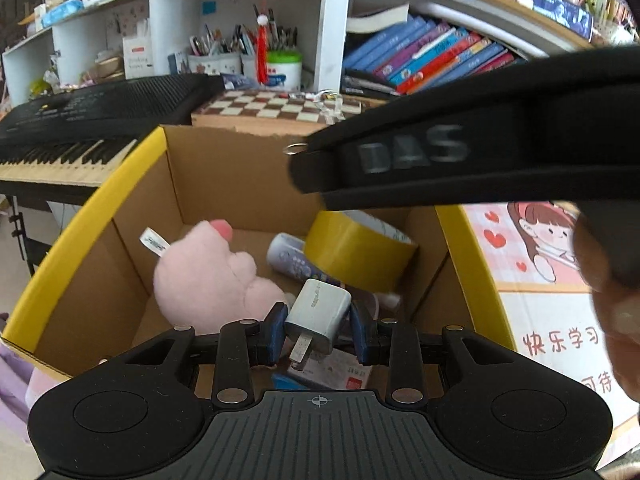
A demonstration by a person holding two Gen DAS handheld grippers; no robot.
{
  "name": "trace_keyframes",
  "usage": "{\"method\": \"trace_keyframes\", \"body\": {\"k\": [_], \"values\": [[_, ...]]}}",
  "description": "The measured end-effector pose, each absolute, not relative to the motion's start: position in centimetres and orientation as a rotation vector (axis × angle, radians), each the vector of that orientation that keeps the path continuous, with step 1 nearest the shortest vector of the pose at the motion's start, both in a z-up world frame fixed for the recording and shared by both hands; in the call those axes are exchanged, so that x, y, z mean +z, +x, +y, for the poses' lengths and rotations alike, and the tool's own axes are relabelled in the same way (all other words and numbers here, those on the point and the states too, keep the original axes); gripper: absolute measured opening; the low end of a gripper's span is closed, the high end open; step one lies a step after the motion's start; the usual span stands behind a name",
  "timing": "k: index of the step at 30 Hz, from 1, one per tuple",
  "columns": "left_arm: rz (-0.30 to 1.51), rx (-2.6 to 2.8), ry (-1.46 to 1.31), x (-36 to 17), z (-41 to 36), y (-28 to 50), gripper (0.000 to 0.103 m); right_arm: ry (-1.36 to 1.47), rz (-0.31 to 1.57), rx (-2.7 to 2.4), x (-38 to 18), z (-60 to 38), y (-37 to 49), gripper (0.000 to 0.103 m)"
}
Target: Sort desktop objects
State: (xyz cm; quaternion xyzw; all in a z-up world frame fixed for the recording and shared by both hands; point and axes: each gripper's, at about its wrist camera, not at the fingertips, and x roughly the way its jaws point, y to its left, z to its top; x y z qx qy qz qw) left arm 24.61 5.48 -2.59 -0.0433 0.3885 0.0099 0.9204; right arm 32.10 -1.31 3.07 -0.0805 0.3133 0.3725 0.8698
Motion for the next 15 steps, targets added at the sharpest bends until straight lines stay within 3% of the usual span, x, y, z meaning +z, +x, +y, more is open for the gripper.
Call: {"method": "trace_keyframes", "body": {"k": [15], "values": [[0.866, 0.008, -0.053, -3.3, 4.9, 25.4, 0.033, -0.253, 0.771, 0.832, 0.2, 0.9, 35.0, 0.038]]}}
